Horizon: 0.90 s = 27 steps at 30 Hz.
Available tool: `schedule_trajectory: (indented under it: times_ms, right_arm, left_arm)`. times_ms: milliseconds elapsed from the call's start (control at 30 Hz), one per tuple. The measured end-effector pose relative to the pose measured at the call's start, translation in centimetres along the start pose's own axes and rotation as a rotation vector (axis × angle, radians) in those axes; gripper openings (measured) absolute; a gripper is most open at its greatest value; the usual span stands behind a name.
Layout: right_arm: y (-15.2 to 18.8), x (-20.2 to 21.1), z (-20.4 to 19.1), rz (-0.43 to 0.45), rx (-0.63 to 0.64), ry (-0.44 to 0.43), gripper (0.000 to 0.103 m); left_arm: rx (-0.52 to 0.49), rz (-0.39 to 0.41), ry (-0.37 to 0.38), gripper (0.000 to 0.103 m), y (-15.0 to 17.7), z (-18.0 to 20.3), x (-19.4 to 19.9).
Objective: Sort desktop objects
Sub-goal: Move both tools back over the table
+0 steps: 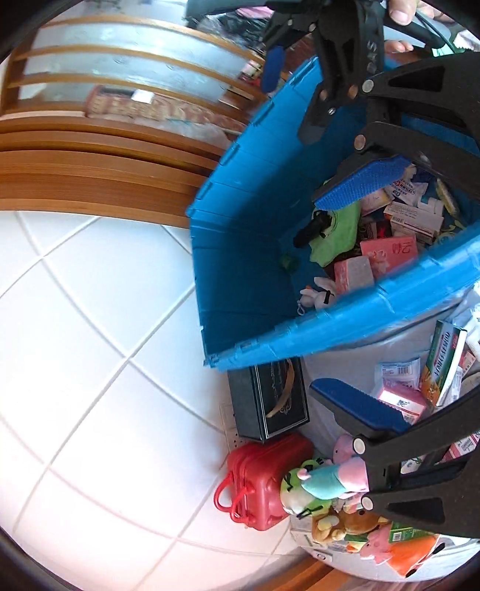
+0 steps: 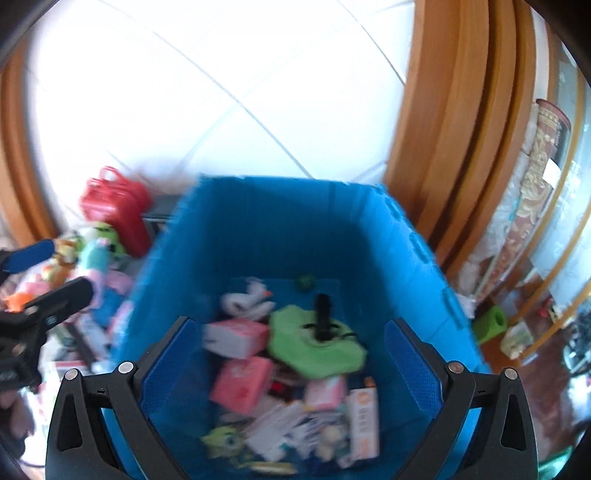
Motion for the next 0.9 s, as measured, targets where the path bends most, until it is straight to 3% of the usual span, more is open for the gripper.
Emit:
schedule_trajectory:
  times_ms: [233, 433, 567, 733, 900]
  right_arm:
    - [4.1, 4.3, -8.7, 0.170, 0.032, -0.085, 0.103]
    - [6.5, 4.5, -15.8, 0.291, 0.024, -0.102, 0.103]
    - [8.2, 2.6, -20.7, 0.279, 0.030, -0.194, 0.103]
    - [10.8, 0.2, -25.5, 0.259, 0.047, -0.278, 0.103]
    - [14.4, -4.5, -27.5, 0.131, 0.038, -0.218, 0.103]
  left_arm:
    - [0.084, 0.101, -0.034, 0.093, 5.1, -9.4, 5.5]
    - [0.100, 0.084, -0.156, 0.093, 11.5, -17.9, 7.7]
    - [0.161, 0.084, -0.322, 0.093, 16.0, -24.6, 9.3]
    - [0.236, -0.012, -0.497, 0.093, 22.6, -32.3, 9.4]
    - [0.331, -0.179, -0.651, 0.093, 31.1, -39.8, 8.5]
Point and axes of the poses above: each gripper's, at about its wrist camera, not at the fingertips, and x roughly against the way its jaws point, z to its right, y to its underside, the point moved 4 cm from there along -x, roughly the way its jaws point, and after that the axes turned 6 degrees about -y, right-handed, at the moved point
